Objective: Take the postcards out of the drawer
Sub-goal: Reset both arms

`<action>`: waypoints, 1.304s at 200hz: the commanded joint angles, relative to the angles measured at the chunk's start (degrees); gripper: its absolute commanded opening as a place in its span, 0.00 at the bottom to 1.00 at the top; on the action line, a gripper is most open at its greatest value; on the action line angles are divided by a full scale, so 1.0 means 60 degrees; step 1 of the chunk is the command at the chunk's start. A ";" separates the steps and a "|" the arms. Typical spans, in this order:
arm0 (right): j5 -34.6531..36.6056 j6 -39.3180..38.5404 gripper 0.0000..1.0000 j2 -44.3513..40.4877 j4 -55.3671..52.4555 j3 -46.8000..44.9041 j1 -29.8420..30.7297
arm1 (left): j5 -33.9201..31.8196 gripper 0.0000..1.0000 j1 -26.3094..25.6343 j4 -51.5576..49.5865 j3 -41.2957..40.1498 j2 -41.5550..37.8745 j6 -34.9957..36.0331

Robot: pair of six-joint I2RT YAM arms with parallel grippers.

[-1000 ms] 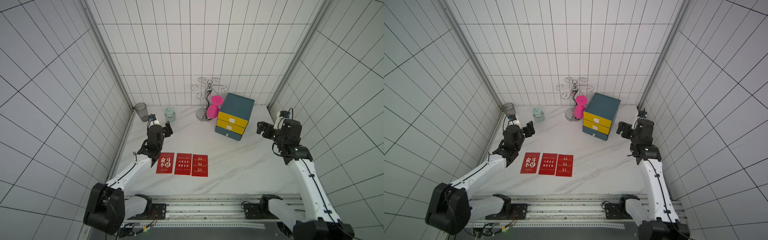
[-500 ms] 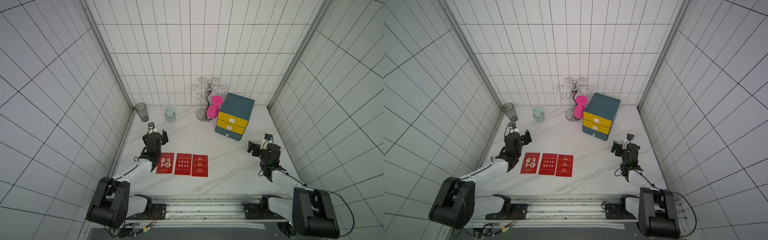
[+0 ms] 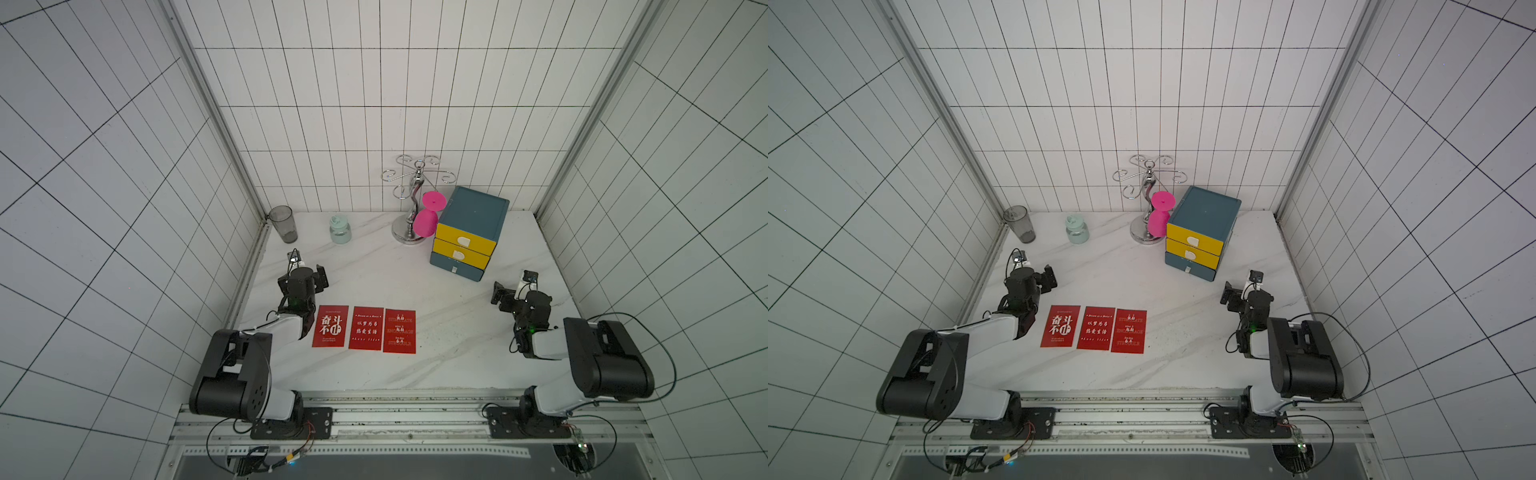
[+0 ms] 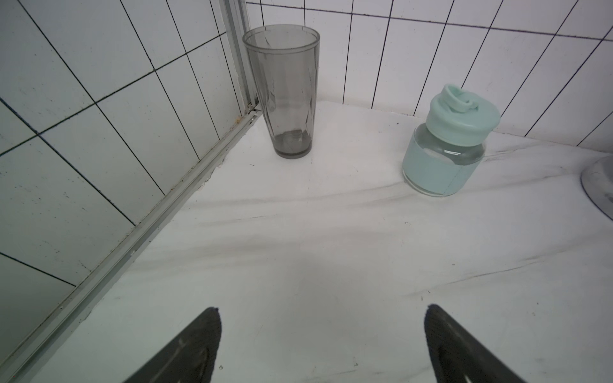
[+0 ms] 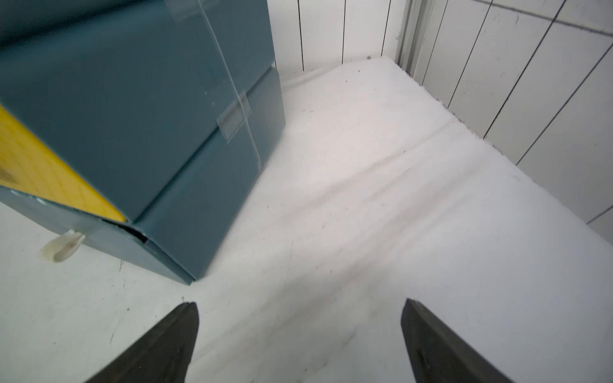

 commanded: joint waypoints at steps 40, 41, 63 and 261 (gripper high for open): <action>0.0052 -0.0487 0.98 0.0079 -0.1701 0.1350 0.0327 | 0.1198 0.95 0.0042 0.0127 0.0159 0.0052 0.0245; 0.0056 -0.0487 0.99 0.0087 -0.1662 0.1340 0.0332 | 0.1212 0.95 0.0038 0.0102 0.0168 0.0063 0.0244; 0.0029 -0.0502 0.98 0.0027 -0.1865 0.1378 0.0336 | 0.1538 0.95 -0.0141 0.0022 0.0276 0.0155 0.0619; 0.0033 -0.0502 0.99 0.0057 -0.1782 0.1374 0.0336 | 0.2996 0.99 0.1343 0.4342 -0.0942 0.1679 0.0832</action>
